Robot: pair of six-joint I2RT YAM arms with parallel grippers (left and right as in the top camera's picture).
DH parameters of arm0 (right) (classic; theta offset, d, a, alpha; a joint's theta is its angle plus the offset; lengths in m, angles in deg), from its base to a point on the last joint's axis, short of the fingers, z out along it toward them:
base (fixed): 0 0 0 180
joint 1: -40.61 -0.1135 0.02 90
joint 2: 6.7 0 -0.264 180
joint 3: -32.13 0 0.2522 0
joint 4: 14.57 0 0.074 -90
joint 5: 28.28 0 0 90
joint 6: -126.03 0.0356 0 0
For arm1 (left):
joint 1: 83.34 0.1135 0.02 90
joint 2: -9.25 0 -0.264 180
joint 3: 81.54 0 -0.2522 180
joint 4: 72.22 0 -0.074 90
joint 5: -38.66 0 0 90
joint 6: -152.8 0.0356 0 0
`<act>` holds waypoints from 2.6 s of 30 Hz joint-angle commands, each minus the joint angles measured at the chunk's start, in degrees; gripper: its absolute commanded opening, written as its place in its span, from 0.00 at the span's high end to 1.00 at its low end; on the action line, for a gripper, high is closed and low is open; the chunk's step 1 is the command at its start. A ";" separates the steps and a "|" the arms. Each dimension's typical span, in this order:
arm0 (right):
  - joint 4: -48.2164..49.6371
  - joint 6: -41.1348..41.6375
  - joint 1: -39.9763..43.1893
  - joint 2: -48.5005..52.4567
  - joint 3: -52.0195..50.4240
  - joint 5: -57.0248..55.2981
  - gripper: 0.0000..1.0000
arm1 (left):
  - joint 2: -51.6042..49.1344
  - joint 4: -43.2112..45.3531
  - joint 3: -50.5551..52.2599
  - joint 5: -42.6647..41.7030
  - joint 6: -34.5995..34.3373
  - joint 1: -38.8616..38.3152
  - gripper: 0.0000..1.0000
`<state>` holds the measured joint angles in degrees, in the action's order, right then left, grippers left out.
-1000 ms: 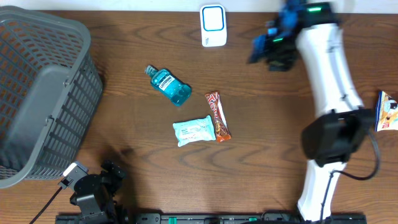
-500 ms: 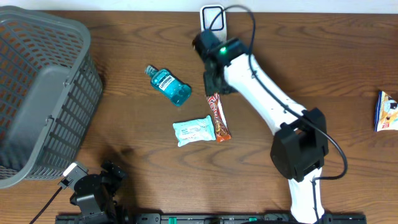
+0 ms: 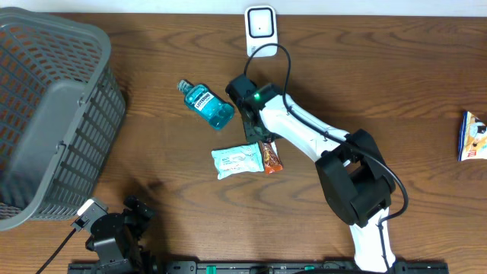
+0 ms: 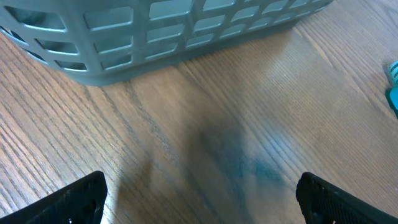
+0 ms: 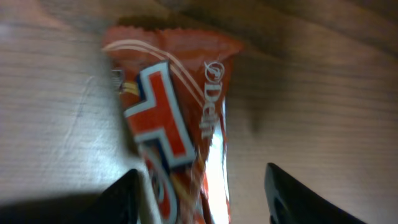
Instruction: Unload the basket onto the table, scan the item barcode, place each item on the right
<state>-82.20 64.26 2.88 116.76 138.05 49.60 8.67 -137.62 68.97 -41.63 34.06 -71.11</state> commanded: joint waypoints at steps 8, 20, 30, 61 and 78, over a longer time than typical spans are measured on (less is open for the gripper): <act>6.45 0.44 -0.17 -1.51 -7.48 -1.05 0.77 | 0.28 -1.81 0.46 0.13 0.33 0.20 0.02; -12.13 0.33 5.20 -1.97 5.18 22.93 0.99 | 0.28 -1.81 0.46 0.13 0.33 0.20 0.02; -36.54 -0.17 14.38 -1.97 13.81 55.91 0.99 | 0.28 -1.81 0.46 0.13 0.35 0.20 0.02; -30.42 -2.14 18.32 -1.95 13.18 17.31 0.99 | 0.28 -1.81 0.46 0.13 0.35 0.20 0.02; -0.63 -38.40 12.13 -1.95 -6.75 12.00 0.63 | 0.28 -1.81 0.46 0.13 0.33 0.20 0.02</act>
<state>-83.82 37.79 15.42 115.29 132.45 66.72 8.67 -137.62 68.97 -41.63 34.06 -71.11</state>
